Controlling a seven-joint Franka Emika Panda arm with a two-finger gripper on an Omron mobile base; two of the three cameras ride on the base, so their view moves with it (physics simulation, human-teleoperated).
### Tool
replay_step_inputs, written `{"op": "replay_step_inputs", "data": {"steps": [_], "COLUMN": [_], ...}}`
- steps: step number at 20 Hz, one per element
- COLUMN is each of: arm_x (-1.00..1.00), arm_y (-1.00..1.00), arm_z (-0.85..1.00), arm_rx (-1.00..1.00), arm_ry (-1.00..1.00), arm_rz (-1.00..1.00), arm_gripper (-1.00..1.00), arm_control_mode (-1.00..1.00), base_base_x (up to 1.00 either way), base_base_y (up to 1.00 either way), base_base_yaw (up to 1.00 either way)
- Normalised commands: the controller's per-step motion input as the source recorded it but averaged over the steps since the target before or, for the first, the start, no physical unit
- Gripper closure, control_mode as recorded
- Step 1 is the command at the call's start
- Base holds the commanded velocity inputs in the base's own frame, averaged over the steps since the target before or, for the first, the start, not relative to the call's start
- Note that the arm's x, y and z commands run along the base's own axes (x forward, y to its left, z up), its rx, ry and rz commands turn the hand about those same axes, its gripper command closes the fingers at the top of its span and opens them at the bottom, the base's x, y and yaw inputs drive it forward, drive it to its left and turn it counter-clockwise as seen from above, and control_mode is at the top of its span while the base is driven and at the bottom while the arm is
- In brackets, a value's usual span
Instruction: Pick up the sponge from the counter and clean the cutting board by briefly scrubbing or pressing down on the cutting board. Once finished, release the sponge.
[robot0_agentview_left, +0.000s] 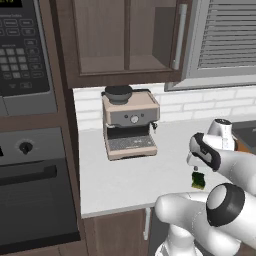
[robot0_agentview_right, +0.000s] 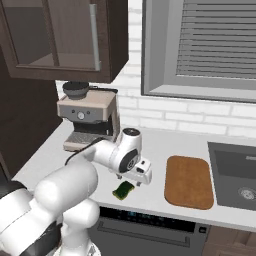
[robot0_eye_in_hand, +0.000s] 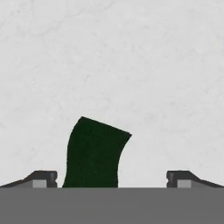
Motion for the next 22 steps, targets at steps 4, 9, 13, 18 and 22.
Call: {"op": "replay_step_inputs", "data": {"steps": [4, 9, 13, 18, 22], "arm_x": [0.00, -0.05, -0.22, -0.02, 0.00], "arm_y": [0.07, 0.07, 0.13, 0.15, 0.02], "arm_z": [0.00, -0.02, -0.24, -0.25, -0.20], "arm_rx": [-0.02, 0.00, 0.00, 0.00, 0.00], "arm_ry": [0.11, 0.01, 0.00, 0.01, 0.00], "arm_rz": [-0.05, -0.07, -0.05, -0.04, -0.01], "arm_gripper": [-1.00, -1.00, -1.00, -1.00, -1.00], "arm_control_mode": [-1.00, -1.00, -1.00, -1.00, -1.00], "base_base_x": [0.00, 0.00, 0.00, 0.00, 0.00], "base_base_y": [0.00, 0.00, 0.00, 0.00, 0.00], "base_base_yaw": [0.00, 0.00, 0.00, 0.00, 0.00]}}
